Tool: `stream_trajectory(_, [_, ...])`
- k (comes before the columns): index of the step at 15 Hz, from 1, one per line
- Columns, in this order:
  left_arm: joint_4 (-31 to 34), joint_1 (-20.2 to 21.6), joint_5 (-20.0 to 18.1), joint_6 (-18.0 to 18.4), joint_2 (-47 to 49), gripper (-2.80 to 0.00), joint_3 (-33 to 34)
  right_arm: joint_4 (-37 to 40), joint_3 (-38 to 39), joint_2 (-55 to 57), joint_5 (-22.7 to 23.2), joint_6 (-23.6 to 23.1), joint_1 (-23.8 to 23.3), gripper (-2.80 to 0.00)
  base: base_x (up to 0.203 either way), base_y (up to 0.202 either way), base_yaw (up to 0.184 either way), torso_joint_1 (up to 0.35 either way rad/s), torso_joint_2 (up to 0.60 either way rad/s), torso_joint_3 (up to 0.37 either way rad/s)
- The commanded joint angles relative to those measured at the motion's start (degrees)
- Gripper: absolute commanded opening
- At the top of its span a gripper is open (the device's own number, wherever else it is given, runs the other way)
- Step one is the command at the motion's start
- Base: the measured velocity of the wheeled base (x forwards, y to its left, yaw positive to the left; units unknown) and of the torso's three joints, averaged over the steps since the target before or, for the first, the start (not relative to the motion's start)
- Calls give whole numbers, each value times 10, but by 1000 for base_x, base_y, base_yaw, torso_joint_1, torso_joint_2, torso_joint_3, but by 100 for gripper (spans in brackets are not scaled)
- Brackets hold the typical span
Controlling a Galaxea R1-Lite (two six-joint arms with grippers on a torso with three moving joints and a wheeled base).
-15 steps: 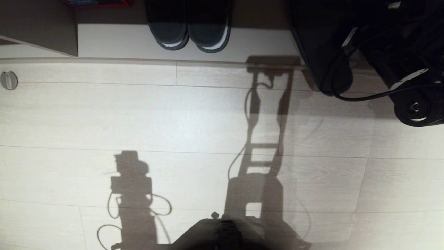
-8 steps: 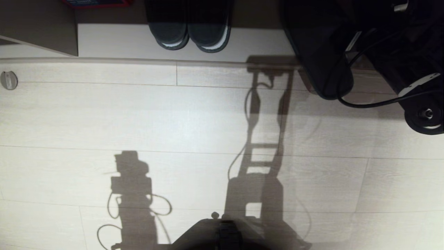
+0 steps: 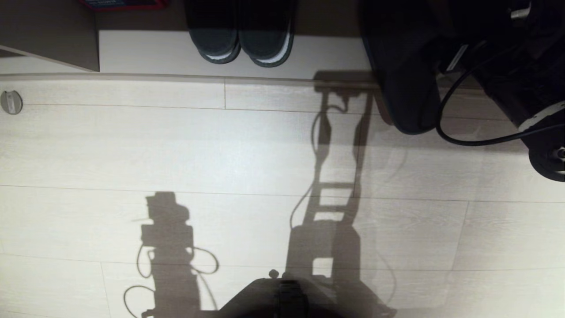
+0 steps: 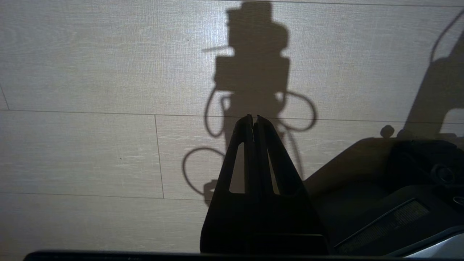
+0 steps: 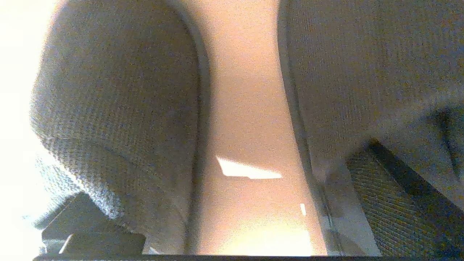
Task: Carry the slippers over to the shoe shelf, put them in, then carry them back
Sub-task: Place the slippers into the shoe cabinet
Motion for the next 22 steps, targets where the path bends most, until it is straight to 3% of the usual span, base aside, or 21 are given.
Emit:
stream_trajectory(1, [-1, 1, 0, 0, -1, -280, 0, -4, 19, -7, -6, -4, 0, 0, 0, 0, 0, 0, 0, 0])
stream_trajectory(6, [-1, 0, 0, 0, -1, -280, 0, -8, 48, -16, 2, 3, 0, 0, 0, 0, 0, 0, 0, 0])
stream_trajectory(15, [-1, 0, 0, 0, -1, -280, 0, -23, 54, -25, 59, 33, 6, 0, 0, 0, 0, 0, 0, 0])
stream_trajectory(22, [-1, 1, 0, 0, -1, -280, 0, -20, 82, -40, 57, 30, 16, 0, 0, 0, 0, 0, 0, 0])
